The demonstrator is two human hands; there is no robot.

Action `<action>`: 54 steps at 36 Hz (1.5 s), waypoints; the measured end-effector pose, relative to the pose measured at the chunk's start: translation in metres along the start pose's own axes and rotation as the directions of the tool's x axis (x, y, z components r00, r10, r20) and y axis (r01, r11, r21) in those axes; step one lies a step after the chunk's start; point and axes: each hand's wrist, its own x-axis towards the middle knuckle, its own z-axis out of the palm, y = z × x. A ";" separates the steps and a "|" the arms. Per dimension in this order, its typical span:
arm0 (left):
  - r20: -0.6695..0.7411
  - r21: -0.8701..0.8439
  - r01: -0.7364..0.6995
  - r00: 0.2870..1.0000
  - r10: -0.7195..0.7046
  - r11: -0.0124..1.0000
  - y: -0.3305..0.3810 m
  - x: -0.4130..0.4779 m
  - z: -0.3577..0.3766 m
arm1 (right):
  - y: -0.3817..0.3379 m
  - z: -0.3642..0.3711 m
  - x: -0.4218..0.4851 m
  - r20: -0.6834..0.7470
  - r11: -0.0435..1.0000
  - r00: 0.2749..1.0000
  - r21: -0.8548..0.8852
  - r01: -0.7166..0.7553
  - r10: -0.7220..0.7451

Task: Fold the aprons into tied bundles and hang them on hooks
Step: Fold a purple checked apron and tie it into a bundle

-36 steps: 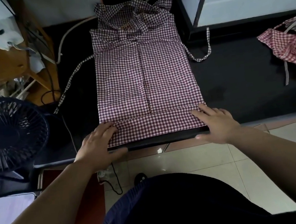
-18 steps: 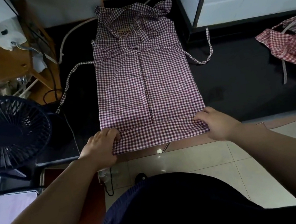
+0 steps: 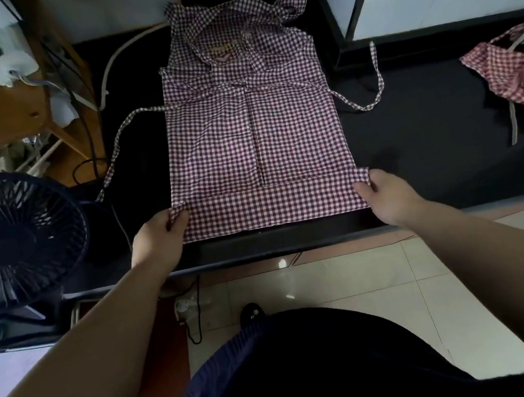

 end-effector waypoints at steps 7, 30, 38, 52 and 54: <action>-0.071 0.290 0.067 0.996 -0.048 0.955 -0.001 0.013 0.006 | -0.005 0.012 0.006 -0.071 0.955 0.994 -0.280 -0.095 0.078; 0.345 0.486 -0.490 0.868 0.356 0.724 0.001 0.005 -0.007 | -0.003 0.003 -0.005 0.095 0.692 0.937 -0.650 0.314 -0.337; 0.244 -0.003 -0.100 0.965 0.097 0.995 0.013 0.020 -0.027 | -0.006 -0.018 -0.011 0.033 0.988 0.991 -0.077 0.131 -0.128; -0.026 0.146 0.065 0.998 -0.062 0.987 0.001 0.009 0.003 | 0.001 0.005 -0.007 -0.077 0.982 0.991 -0.145 -0.121 0.111; -0.042 0.195 0.076 0.997 -0.069 0.978 0.004 0.006 0.005 | -0.001 0.007 -0.011 -0.108 0.970 0.991 -0.223 -0.100 0.077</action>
